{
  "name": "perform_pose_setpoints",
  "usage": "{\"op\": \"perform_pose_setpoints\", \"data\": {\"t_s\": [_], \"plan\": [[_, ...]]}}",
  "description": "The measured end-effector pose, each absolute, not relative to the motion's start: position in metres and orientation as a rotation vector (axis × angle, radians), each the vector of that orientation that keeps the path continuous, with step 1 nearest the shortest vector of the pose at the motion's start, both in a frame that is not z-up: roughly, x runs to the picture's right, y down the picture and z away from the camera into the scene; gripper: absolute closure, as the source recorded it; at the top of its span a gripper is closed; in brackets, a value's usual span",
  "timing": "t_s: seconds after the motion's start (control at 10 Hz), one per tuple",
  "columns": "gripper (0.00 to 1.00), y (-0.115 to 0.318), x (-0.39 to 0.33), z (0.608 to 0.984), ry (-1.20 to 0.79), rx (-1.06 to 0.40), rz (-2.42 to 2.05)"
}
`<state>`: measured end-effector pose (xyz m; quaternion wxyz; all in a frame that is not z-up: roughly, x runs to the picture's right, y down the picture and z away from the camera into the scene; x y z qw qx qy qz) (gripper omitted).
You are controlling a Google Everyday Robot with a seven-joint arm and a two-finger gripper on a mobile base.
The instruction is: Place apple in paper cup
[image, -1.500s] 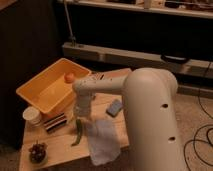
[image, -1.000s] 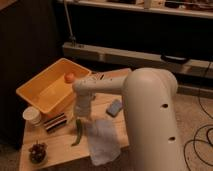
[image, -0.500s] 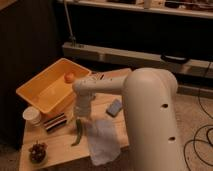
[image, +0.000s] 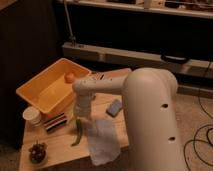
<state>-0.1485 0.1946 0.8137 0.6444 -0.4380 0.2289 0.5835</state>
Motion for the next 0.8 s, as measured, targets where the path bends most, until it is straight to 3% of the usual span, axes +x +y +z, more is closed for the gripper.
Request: {"op": "perform_pose_setpoints", "data": {"t_s": [0.8], "plan": [[0.2, 0.1895, -0.1483, 0.8082, 0.516, -0.951, 1.322]]}}
